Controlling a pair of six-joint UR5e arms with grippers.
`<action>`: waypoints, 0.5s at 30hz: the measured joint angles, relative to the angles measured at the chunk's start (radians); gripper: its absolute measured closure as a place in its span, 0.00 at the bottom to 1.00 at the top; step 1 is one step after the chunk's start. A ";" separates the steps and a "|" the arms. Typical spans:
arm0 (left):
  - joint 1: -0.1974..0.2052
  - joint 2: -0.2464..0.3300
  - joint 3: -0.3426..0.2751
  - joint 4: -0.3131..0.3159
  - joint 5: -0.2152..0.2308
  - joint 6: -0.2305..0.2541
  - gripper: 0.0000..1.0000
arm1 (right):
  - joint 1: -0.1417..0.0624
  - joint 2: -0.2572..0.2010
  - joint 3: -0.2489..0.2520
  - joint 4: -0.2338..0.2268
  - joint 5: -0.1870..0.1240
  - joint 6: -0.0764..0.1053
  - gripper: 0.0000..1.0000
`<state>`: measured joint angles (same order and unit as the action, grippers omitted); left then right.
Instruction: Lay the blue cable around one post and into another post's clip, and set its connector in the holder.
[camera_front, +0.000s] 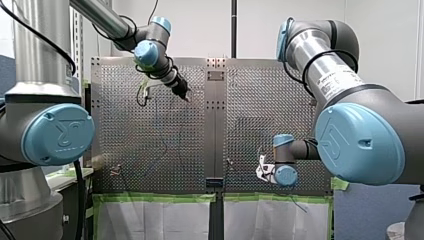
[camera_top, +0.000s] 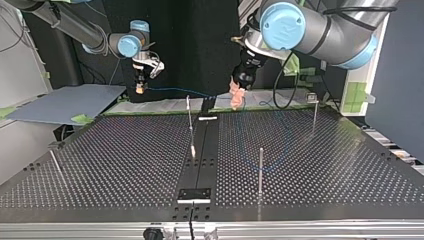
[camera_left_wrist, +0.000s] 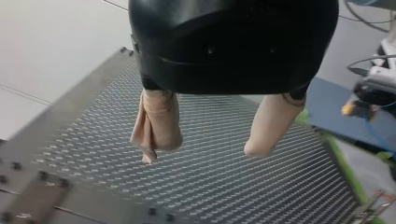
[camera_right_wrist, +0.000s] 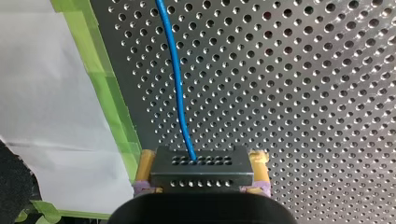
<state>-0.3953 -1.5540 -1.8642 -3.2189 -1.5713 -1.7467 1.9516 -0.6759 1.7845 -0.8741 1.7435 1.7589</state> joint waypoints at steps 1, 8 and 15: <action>-0.004 -0.010 -0.009 0.009 0.000 -0.003 0.00 | 0.000 0.000 -0.001 0.001 0.000 0.000 1.00; -0.042 -0.080 -0.080 0.080 -0.005 -0.018 0.00 | 0.002 0.000 -0.004 -0.003 0.001 -0.001 1.00; -0.090 -0.139 -0.138 0.139 -0.019 -0.045 0.00 | 0.005 0.000 -0.004 0.001 0.001 -0.002 1.00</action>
<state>-0.4853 -1.6928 -2.0026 -3.0803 -1.5900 -1.7913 1.9567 -0.6759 1.7803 -0.8736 1.7446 1.7569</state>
